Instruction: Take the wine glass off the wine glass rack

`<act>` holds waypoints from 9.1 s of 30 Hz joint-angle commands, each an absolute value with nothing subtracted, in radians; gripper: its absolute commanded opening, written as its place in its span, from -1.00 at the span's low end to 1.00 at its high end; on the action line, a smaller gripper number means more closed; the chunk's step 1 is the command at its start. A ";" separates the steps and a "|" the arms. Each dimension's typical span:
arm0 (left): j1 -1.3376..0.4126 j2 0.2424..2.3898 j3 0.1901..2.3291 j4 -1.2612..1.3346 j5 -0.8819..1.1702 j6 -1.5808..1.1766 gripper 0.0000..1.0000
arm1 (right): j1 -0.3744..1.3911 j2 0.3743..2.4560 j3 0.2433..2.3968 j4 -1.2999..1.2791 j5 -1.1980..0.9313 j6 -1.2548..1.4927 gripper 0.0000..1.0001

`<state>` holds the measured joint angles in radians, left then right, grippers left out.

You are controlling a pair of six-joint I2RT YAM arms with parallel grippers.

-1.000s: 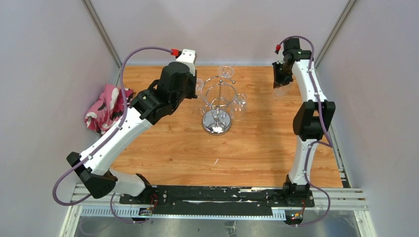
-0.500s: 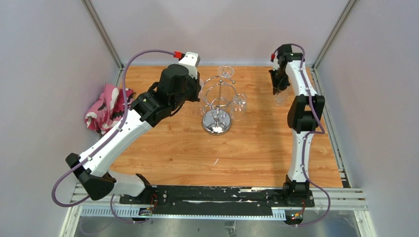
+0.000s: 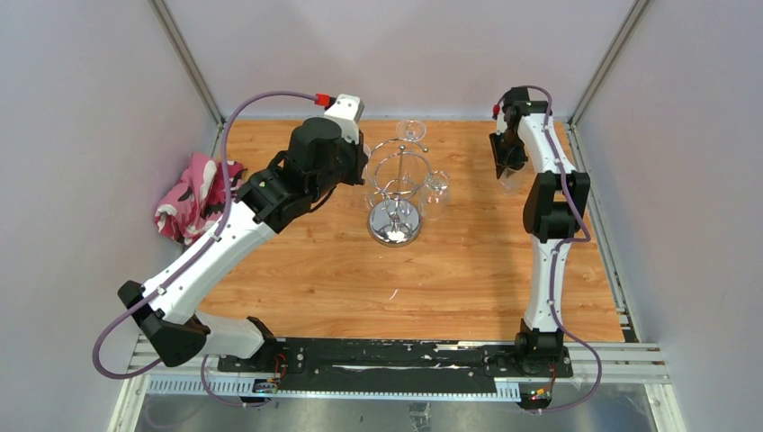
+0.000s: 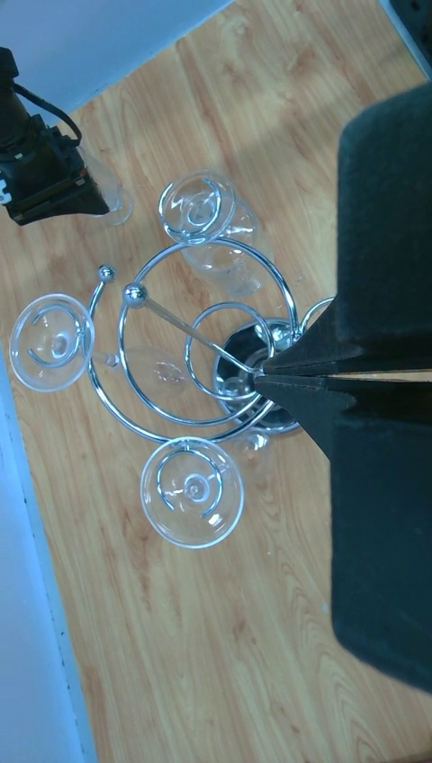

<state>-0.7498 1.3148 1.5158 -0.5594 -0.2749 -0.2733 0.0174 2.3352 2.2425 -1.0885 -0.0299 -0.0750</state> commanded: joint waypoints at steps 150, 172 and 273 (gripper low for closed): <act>-0.762 1.329 1.296 -0.199 0.075 -0.332 -1.00 | 0.221 1.274 1.123 -0.118 -0.736 0.680 -1.00; -0.762 1.232 1.214 -0.151 0.037 -0.373 -1.00 | 0.163 1.002 1.077 -0.285 -0.682 0.618 -1.00; -0.552 1.068 0.788 1.586 0.690 -1.404 -0.53 | 0.576 1.495 1.175 1.247 -0.922 1.466 -1.00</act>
<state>-0.5018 1.1236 0.7650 1.4590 0.6418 -1.4040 0.5495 1.4075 1.1774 1.3678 -0.8658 1.5532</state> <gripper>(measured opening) 0.297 0.036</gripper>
